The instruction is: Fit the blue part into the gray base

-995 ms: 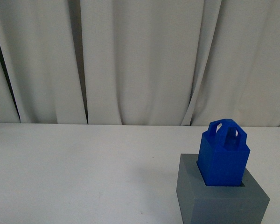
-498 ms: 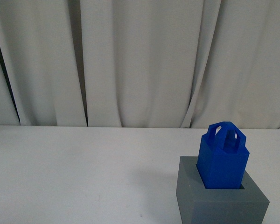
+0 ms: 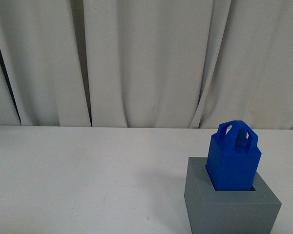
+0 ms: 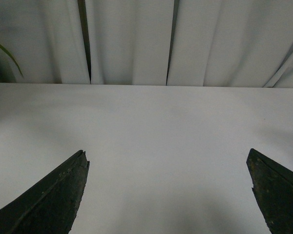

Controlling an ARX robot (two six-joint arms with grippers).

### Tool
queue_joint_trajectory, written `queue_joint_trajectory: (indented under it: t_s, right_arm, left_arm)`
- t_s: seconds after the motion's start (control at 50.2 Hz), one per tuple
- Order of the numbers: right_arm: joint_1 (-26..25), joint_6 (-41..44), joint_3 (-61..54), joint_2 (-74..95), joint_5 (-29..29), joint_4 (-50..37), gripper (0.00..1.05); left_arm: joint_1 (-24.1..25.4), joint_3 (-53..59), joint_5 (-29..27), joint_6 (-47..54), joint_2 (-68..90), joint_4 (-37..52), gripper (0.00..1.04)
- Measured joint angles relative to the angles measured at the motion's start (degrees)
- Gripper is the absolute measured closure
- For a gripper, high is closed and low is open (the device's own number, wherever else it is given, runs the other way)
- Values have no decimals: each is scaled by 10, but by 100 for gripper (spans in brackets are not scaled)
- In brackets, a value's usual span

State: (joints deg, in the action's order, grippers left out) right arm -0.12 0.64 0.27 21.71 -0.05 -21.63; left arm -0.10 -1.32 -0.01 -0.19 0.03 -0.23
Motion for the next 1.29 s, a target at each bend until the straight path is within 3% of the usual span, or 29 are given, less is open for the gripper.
queue_joint_trajectory:
  t_s: [0.597, 0.697, 0.896, 1.294]
  right_arm:
    - [0, 0, 0, -116, 0, 113, 102]
    - [0, 0, 0, -196, 0, 210, 102]
    - [0, 0, 0, -214, 0, 215, 102]
    - [0, 0, 0, -215, 0, 215, 38]
  left_arm:
    - [0, 0, 0, 0, 0, 0, 6]
    - [0, 0, 0, 0, 0, 0, 6]
    - [0, 0, 0, 0, 0, 0, 6]
    - [0, 0, 0, 0, 0, 0, 6]
